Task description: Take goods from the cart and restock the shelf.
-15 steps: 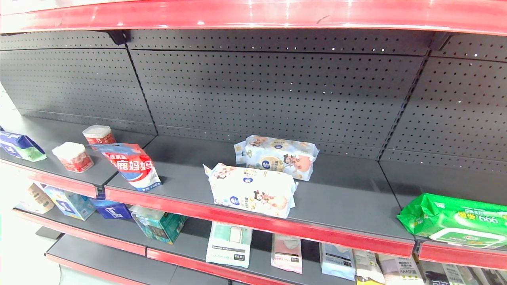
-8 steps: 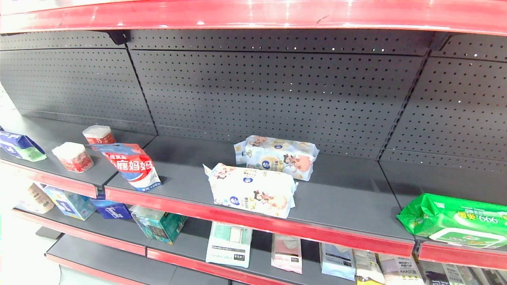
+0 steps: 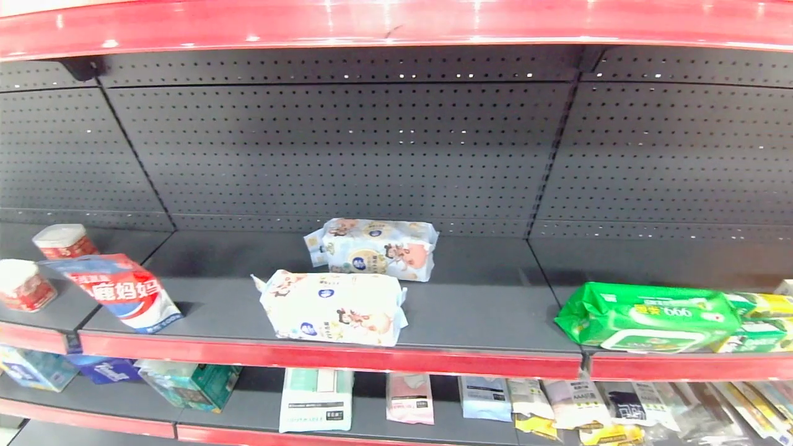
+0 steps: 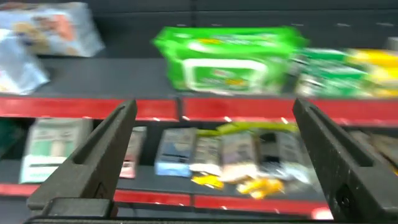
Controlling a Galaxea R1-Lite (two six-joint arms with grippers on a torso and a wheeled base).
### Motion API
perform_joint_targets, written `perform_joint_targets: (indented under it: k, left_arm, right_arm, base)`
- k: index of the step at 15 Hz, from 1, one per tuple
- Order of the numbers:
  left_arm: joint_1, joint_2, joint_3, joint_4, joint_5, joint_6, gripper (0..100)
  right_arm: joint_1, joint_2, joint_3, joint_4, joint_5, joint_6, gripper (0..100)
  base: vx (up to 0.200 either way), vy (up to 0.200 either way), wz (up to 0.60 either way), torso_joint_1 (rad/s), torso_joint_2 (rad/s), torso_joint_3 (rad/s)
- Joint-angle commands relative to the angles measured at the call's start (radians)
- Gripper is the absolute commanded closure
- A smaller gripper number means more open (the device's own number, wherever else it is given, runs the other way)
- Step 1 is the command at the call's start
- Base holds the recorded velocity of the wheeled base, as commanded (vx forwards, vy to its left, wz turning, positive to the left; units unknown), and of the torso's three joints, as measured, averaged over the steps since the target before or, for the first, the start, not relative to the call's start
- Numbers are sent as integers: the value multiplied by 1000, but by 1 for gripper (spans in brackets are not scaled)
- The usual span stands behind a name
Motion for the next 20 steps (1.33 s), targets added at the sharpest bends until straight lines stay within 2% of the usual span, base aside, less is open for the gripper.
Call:
perform_joint_targets:
  k: [1,6,7,8,9,10,11,13,14,16,20]
  left_arm:
    - [1,1,0,-1,1,-1,0]
    - [-2,12,-3,4,-1,1,0]
    - [-7,37,-36,16,-35,25,0]
    - [-34,176,-173,17,-59,35,0]
    - [-45,400,-352,-3,-44,-50,0]
    - [-42,557,-484,-38,-12,-136,0]
    - [-22,666,-550,-45,37,-134,0]
    - [53,810,-543,-32,100,-64,0]
    - [87,868,-526,-30,96,-41,0]
    - [89,985,-523,-33,96,9,0]
    - [87,1140,-520,-27,74,19,0]
  right_arm:
    - [0,1,0,2,0,-1,0]
    - [0,1,0,2,0,-4,0]
    - [0,1,0,2,0,-4,0]
    - [0,1,0,2,0,-5,0]
    - [0,1,0,2,0,-7,0]
    - [0,1,0,2,0,-7,0]
    - [0,1,0,2,0,-7,0]
    - [0,1,-2,2,0,-7,0]
    - [0,1,-2,2,0,-7,0]
    - [0,1,0,2,0,-7,0]
    - [0,1,0,2,0,-7,0]
  base:
    - [0,0,-600,2,2,2]
    - [0,0,0,0,0,0]
    - [0,0,0,0,0,0]
    - [0,0,0,0,0,0]
    - [0,0,0,0,0,0]
    - [0,0,0,0,0,0]
    - [0,0,0,0,0,0]
    - [0,0,0,0,0,0]
    - [0,0,0,0,0,0]
    - [0,0,0,0,0,0]
    - [0,0,0,0,0,0]
